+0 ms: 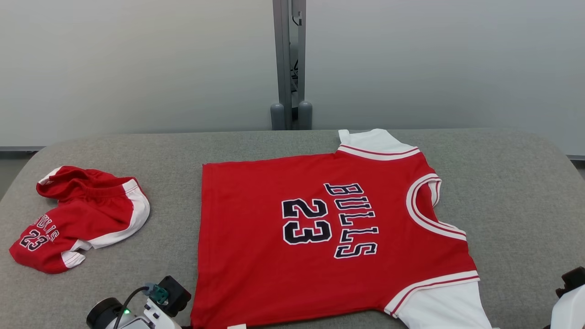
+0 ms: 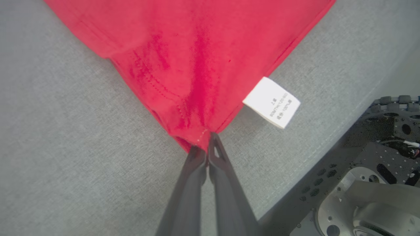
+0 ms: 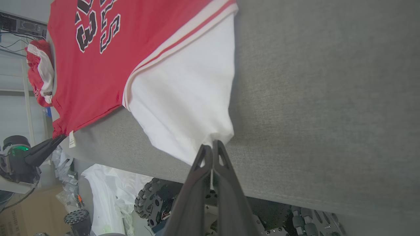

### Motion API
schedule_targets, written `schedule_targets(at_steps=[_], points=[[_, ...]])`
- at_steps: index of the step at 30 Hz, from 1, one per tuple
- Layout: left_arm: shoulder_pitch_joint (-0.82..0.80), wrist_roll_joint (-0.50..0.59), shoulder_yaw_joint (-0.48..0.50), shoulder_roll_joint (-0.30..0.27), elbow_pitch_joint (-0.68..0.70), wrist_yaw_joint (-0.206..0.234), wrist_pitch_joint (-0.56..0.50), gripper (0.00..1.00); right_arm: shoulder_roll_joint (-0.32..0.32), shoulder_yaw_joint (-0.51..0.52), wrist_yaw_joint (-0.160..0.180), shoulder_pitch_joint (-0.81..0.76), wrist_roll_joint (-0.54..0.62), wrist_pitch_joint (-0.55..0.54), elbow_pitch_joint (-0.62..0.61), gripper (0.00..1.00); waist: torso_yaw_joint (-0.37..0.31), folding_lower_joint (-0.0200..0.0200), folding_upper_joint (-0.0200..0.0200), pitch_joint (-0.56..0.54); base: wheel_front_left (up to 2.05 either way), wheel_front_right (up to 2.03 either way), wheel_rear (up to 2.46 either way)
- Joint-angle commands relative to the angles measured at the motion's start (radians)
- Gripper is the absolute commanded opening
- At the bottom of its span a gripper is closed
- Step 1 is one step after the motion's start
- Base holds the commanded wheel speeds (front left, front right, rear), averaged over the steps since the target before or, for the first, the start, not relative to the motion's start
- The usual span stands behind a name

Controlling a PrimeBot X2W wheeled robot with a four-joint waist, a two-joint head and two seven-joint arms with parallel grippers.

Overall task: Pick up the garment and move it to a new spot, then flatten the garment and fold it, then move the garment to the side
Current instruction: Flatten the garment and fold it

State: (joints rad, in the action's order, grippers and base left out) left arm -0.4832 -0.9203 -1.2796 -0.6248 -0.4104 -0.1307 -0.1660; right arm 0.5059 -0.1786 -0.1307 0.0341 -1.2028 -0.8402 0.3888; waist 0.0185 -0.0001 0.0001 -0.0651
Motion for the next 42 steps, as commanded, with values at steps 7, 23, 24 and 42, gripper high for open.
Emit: schedule_targets(at_steps=[7, 23, 24, 42], points=[[0.035, -0.065, 0.0, -0.057, 0.079, 0.0, -0.096, 0.0, -0.009, 0.043, 0.0, -0.046, 0.005, -0.059, -0.057, 0.0, 0.002, 0.0001, -0.0001, 0.004, 0.0, 0.0, 0.0], [-0.054, -0.16, 0.0, -0.083, 0.126, 0.0, -0.12, 0.0, -0.08, 0.166, 0.0, -0.003, 0.062, -0.063, -0.145, 0.0, 0.007, 0.0001, -0.0001, 0.038, 0.0, 0.0, 0.0], [-0.059, -0.16, 0.0, -0.084, 0.126, 0.0, -0.121, 0.0, -0.085, 0.173, 0.0, 0.003, 0.062, -0.059, -0.148, 0.0, 0.008, 0.0001, -0.0001, 0.041, 0.0, 0.0, 0.0], [-0.188, -0.552, 0.128, -0.034, 0.091, 0.036, -0.256, 0.0, -0.122, 0.187, 0.0, 0.27, 0.152, 0.077, -0.161, 0.0, 0.045, 0.0001, -0.0001, 0.154, 0.0, 0.0, 0.0]])
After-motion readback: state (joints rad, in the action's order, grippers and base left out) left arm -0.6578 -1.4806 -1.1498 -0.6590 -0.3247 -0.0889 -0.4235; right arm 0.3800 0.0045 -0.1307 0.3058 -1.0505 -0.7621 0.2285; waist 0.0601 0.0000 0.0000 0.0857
